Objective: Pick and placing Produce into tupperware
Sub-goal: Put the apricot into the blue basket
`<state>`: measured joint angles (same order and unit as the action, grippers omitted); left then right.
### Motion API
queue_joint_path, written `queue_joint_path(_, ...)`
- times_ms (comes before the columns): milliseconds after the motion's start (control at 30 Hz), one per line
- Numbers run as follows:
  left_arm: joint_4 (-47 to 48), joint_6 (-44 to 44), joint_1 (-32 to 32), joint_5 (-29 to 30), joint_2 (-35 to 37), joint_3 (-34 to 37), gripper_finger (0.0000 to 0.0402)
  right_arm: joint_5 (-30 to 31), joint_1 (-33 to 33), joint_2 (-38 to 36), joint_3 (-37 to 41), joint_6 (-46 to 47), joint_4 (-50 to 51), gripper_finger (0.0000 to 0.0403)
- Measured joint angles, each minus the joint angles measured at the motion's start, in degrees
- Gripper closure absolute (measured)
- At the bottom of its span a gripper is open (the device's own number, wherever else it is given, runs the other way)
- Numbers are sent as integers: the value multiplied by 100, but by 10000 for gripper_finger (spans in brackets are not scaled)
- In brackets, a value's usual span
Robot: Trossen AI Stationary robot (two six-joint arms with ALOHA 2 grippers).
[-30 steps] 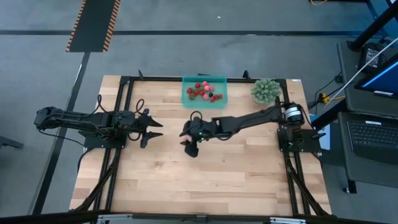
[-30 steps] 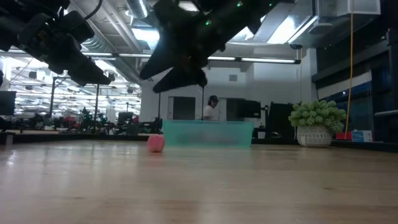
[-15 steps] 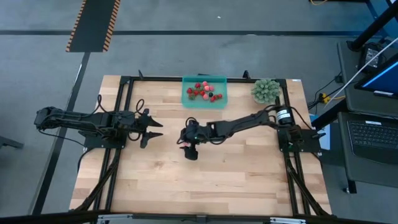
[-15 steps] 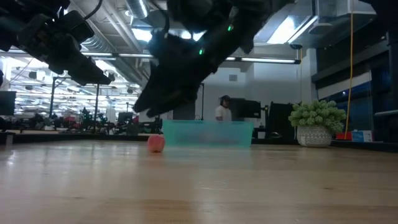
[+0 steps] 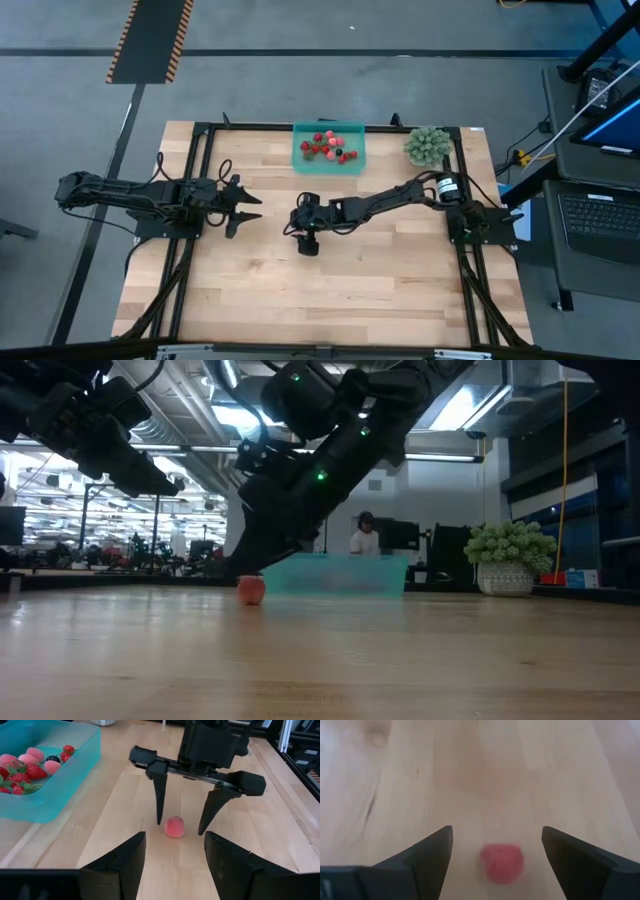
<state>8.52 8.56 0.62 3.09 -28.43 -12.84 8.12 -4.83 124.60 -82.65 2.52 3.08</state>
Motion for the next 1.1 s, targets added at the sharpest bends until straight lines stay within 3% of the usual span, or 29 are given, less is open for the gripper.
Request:
queue_joint_path(667, -1, -15, 0, 0, -2, 0, 206, -14, 130, 236, 0, 295, 153, 98)
queue_joint_path(1100, 0, -20, 0, 0, -2, 0, 206, -59, 123, 289, -2, 488, 40, 223)
